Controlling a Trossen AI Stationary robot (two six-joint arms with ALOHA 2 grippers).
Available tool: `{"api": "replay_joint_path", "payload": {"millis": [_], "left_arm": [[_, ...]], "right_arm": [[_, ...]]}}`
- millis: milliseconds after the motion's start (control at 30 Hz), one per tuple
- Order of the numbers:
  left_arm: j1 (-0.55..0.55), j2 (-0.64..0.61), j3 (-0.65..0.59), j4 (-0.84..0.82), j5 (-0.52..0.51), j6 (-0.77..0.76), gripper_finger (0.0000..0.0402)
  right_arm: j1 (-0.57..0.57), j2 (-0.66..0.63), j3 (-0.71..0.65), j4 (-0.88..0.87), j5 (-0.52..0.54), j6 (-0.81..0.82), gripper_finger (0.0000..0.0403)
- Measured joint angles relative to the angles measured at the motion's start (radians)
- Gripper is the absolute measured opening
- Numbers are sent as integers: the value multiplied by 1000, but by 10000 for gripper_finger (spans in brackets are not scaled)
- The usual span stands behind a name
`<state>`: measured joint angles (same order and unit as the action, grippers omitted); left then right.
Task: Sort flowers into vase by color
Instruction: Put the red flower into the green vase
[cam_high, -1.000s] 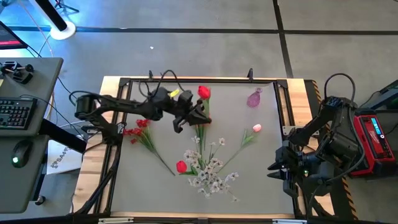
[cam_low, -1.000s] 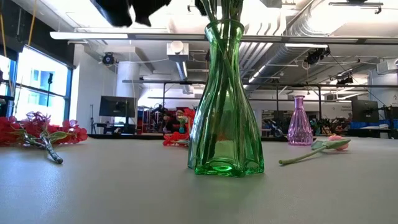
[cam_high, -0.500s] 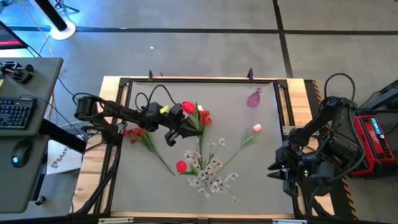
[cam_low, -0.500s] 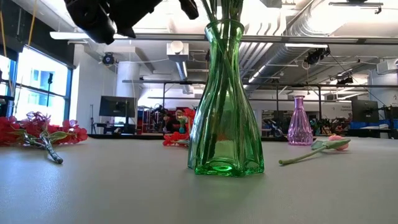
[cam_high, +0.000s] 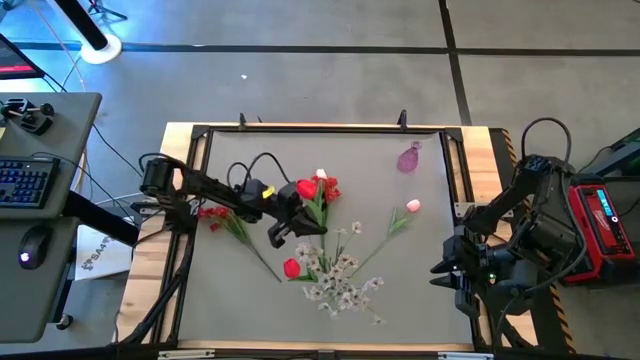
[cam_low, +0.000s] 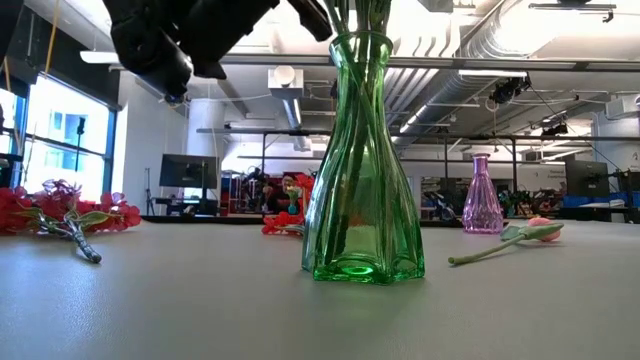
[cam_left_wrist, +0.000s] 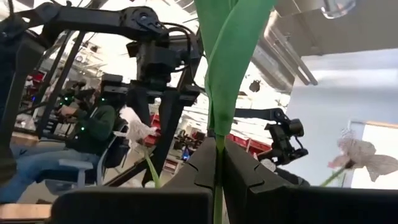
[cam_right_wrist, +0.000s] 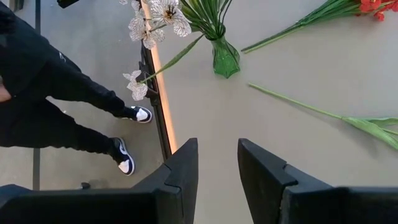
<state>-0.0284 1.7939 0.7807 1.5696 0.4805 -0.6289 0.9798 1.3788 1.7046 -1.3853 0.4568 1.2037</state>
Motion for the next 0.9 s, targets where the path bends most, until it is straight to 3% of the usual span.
{"api": "replay_joint_path", "payload": {"millis": [900], "left_arm": [[-47, 64, 0, 0, 10, 143, 0]], "right_arm": [[0, 0, 0, 0, 0, 0, 101]]}}
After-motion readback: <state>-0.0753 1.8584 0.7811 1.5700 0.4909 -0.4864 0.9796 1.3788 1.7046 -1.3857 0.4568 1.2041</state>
